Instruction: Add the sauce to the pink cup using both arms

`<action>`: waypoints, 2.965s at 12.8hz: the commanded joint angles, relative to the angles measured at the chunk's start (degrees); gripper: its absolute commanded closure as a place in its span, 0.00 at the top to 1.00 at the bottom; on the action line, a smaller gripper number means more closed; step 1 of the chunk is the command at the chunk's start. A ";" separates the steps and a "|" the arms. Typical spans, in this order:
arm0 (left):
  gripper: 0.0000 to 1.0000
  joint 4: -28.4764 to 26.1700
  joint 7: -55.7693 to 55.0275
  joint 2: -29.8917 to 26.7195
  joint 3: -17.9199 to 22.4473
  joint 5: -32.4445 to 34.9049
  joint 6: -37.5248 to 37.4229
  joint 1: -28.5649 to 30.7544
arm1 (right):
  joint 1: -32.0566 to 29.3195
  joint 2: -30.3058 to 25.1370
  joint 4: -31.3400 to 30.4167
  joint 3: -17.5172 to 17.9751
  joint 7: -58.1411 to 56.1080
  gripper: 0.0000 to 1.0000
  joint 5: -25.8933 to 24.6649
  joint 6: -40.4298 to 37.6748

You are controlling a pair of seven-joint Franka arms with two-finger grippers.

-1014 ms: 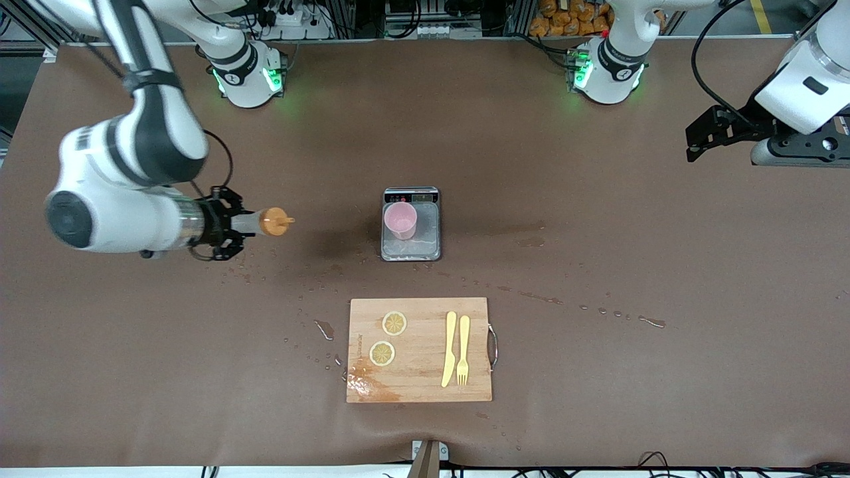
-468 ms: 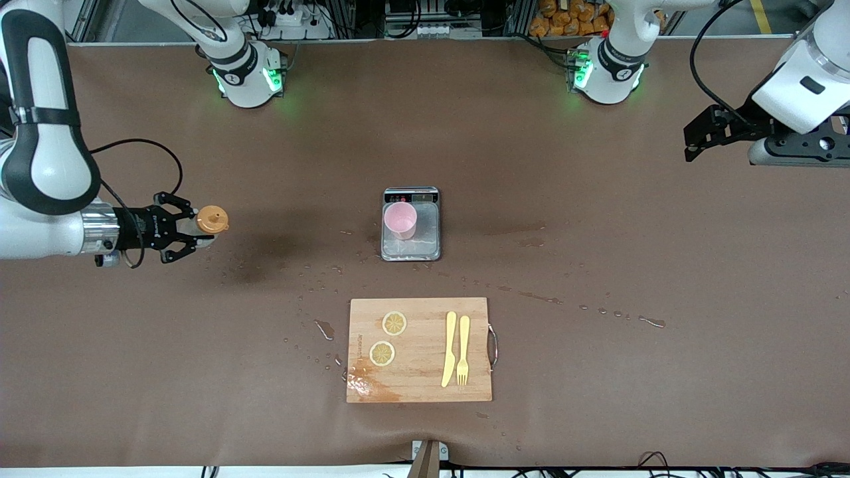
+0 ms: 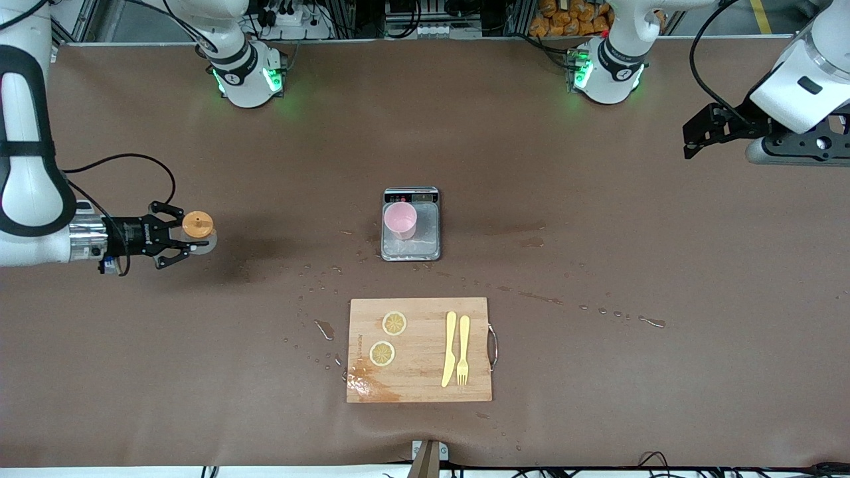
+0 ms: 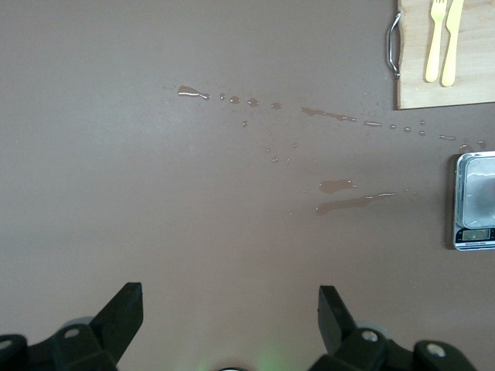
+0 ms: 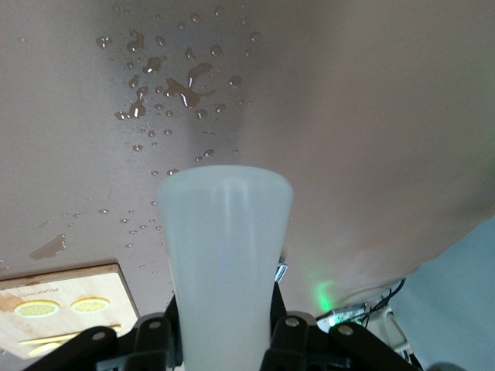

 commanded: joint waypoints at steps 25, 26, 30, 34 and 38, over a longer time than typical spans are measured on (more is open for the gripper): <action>1.00 0.32 -0.03 -0.33 0.91 1.10 -2.07 -2.20 | -16.28 18.39 4.68 0.94 -25.31 0.96 8.40 -5.37; 1.00 0.32 -0.03 -0.33 0.91 1.10 -2.07 -2.20 | -16.28 18.39 6.69 0.85 -24.78 1.00 7.62 -5.37; 1.00 0.32 -0.03 -0.33 0.91 1.10 -2.07 -2.20 | -16.36 18.04 15.92 0.94 -23.28 1.00 -2.83 -6.59; 1.00 0.32 -0.03 -0.33 1.00 1.10 -2.07 -2.11 | -15.58 17.60 24.79 1.29 -23.63 1.00 -8.80 -13.26; 1.00 0.32 -0.03 -0.33 1.00 1.10 -2.07 -2.11 | -8.91 16.55 36.92 1.29 -23.72 1.00 -16.54 -23.72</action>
